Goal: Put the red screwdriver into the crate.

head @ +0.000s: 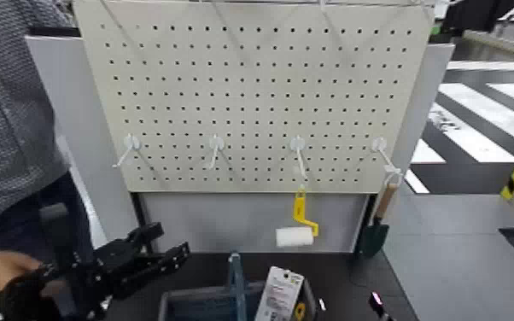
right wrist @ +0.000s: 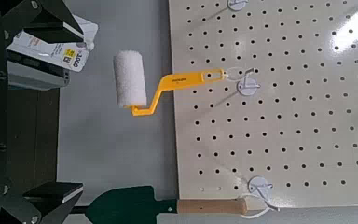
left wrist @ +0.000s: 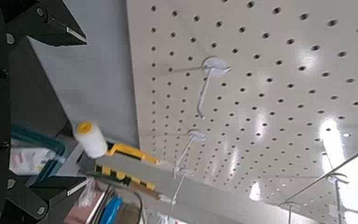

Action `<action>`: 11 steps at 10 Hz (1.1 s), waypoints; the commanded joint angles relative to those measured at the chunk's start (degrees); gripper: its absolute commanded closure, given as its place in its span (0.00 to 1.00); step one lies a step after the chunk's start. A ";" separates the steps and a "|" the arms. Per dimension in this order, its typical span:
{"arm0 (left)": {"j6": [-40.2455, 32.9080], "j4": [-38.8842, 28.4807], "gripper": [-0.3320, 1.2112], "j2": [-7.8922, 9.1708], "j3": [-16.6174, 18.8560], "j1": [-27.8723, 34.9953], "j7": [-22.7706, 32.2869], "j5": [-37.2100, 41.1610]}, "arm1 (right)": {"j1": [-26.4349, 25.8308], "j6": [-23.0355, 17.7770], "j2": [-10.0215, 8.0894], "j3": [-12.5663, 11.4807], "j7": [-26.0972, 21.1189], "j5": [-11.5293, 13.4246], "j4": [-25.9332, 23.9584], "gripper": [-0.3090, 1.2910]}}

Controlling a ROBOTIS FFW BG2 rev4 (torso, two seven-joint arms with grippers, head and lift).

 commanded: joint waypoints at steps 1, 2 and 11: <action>-9.80 -1.03 0.36 -1.24 -1.44 4.17 8.29 -4.22 | 0.15 -0.09 0.08 -0.16 0.00 0.00 -0.15 0.30; -12.78 -1.03 0.36 -2.12 -2.41 5.67 11.98 -7.12 | 0.15 -0.18 0.17 -0.25 0.00 0.00 -0.15 0.30; -33.70 7.75 0.36 -11.35 -5.49 16.30 32.02 -20.56 | 1.29 -2.99 0.87 -1.13 -0.62 2.90 -0.94 0.30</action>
